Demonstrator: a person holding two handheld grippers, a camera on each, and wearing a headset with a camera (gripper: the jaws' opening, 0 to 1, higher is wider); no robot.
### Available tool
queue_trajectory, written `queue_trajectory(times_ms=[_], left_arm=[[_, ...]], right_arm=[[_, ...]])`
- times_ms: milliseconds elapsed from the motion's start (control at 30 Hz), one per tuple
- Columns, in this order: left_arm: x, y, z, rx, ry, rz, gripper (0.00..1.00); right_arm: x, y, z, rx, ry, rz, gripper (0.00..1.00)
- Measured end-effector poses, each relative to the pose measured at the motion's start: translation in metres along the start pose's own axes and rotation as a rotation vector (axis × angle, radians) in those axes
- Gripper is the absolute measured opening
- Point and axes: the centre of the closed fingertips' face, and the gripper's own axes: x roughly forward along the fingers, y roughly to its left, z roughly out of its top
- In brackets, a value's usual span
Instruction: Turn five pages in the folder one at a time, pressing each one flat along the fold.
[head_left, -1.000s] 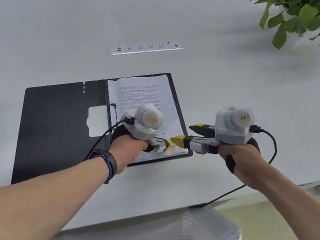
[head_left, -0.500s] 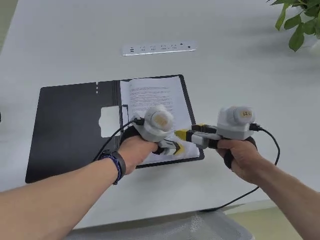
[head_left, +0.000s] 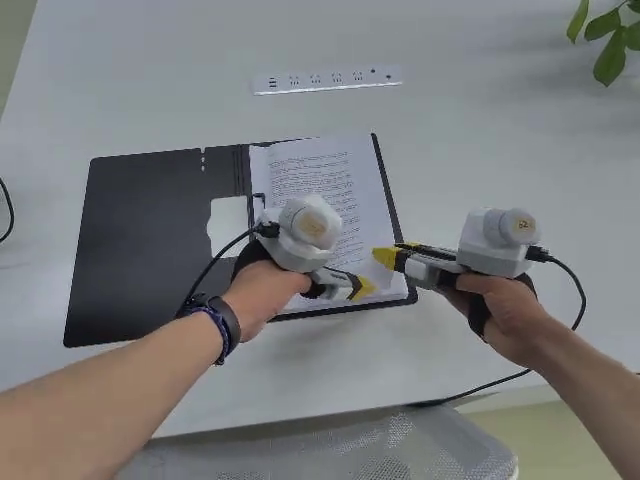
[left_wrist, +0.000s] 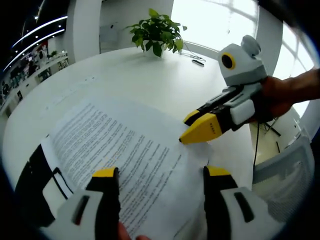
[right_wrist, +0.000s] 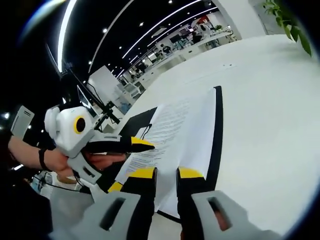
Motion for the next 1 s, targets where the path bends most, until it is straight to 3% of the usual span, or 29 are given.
queue_trajectory(times_ms=[100,200,600,700,1000], left_arm=[[-0.009,0.005,-0.002,-0.016,-0.012,0.013,0.69],[-0.018,0.009,-0.006,-0.024,-0.017,0.025,0.69],[-0.061,0.033,-0.02,-0.057,-0.053,0.108,0.7],[-0.076,0.045,-0.023,-0.069,-0.067,0.137,0.71],[-0.116,0.063,-0.036,-0.092,-0.09,0.202,0.73]], right_arm=[[-0.003,0.003,-0.001,0.01,-0.01,0.002,0.05],[-0.003,0.008,-0.001,0.01,-0.005,0.006,0.03],[0.003,0.023,0.016,0.032,-0.048,0.019,0.0],[0.005,0.03,0.02,0.036,-0.061,0.031,0.0],[0.016,0.046,0.028,0.049,-0.087,0.051,0.0]])
